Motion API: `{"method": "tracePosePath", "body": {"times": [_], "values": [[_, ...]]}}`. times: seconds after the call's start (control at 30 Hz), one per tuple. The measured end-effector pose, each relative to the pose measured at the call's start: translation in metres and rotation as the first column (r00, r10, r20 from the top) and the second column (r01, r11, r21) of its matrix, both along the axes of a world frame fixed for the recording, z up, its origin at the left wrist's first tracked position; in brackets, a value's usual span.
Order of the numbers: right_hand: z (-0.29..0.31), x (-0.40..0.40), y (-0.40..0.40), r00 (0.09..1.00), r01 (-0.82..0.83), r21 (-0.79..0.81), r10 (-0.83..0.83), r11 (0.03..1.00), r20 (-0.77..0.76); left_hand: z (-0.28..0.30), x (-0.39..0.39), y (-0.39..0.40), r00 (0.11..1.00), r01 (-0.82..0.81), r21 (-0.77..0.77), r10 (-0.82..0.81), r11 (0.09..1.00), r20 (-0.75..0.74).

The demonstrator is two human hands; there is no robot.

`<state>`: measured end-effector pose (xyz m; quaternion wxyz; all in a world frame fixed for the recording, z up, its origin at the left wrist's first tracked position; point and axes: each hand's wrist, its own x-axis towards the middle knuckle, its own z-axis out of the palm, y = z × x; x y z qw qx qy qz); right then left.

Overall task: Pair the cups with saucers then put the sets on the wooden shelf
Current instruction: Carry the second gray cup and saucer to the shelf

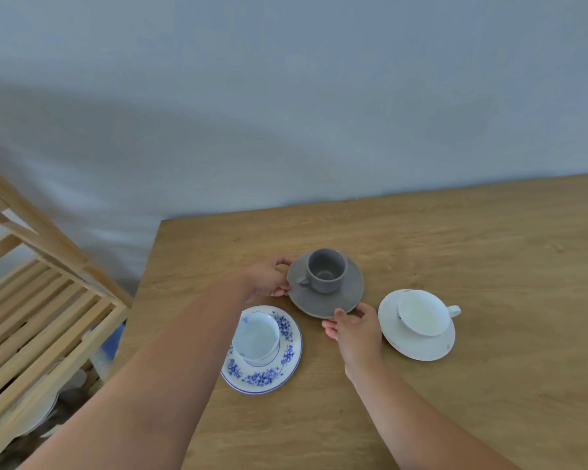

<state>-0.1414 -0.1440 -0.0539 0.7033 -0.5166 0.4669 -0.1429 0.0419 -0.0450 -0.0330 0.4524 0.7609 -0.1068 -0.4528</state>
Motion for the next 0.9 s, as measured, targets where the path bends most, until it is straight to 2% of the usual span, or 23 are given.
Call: {"method": "tracePosePath", "body": {"times": [0.13, 0.27, 0.4, 0.67, 0.8, 0.9], "values": [[0.012, 0.014, -0.001, 0.996, -0.083, -0.071, 0.084, 0.994, 0.007, 0.009, 0.004, 0.023, 0.998, -0.066, -0.091, 0.067, 0.994, 0.008], [0.037, 0.03, 0.006, 0.971, -0.225, -0.179, 0.235, 0.958, 0.036, 0.016, 0.006, 0.061, 0.988, -0.154, -0.169, 0.157, 0.974, 0.004], [0.058, 0.051, 0.031, 0.93, -0.348, -0.204, 0.365, 0.915, 0.052, 0.031, -0.002, 0.107, 0.955, -0.279, -0.244, 0.294, 0.929, 0.025], [0.062, 0.091, 0.125, 0.775, -0.623, -0.182, 0.632, 0.761, -0.006, 0.042, -0.027, 0.234, 0.844, -0.505, -0.247, 0.533, 0.827, 0.059], [0.049, 0.111, 0.183, 0.69, -0.719, -0.154, 0.722, 0.678, -0.045, 0.035, -0.037, 0.301, 0.792, -0.586, -0.199, 0.607, 0.786, 0.067], [0.042, 0.129, 0.227, 0.625, -0.779, -0.121, 0.778, 0.616, -0.064, 0.03, -0.044, 0.342, 0.723, -0.666, -0.198, 0.688, 0.719, 0.066]]}}
